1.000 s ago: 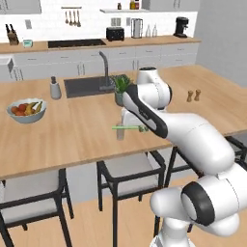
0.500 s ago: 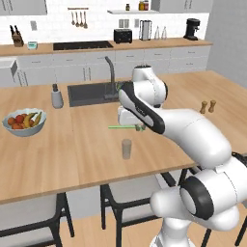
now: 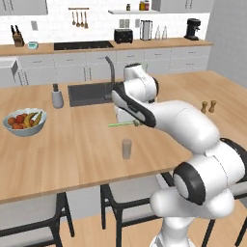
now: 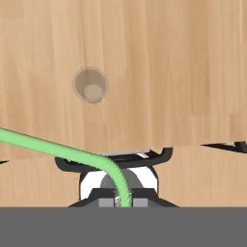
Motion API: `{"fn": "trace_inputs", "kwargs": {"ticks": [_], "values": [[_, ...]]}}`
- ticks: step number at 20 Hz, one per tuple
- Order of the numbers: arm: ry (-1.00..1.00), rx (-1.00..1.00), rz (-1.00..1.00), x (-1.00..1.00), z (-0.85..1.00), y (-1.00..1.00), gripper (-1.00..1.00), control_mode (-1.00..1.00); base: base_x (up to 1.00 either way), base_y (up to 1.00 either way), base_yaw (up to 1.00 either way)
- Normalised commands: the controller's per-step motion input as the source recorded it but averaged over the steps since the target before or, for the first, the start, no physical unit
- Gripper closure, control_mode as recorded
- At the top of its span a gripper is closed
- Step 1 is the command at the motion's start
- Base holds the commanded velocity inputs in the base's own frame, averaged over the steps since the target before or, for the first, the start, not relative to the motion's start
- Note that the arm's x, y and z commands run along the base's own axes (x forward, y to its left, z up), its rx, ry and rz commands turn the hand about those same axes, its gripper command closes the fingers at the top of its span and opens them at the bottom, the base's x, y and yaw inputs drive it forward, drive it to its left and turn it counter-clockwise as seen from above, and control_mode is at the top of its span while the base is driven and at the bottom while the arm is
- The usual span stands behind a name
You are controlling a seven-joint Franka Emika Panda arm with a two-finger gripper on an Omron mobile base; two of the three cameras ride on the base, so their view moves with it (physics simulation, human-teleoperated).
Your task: Take a straw from the drawer in front and place it inside the glass cup on the dining counter.
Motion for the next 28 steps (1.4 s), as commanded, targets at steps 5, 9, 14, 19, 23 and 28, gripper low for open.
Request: {"fn": "trace_inputs", "kwargs": {"ticks": [5,9,14,19,23,28], "values": [[0.00,-0.47,0.00,0.46,0.26,0.00,1.00,-1.00,0.00,0.00,0.00],[0.00,-0.39,0.07,0.06,0.19,0.00,1.00,-1.00,0.00,0.00,0.00],[0.05,-0.36,0.18,-0.07,0.02,0.00,1.00,-1.00,0.00,0.00,0.00],[0.00,-0.31,0.24,-0.36,0.00,0.00,1.00,-1.00,0.00,0.00,0.00],[-0.03,-0.25,0.16,-0.36,0.00,0.00,1.00,-1.00,0.00,0.00,0.00],[0.00,-0.19,0.04,0.14,0.00,0.00,1.00,-1.00,0.00,0.00,0.00]]}}
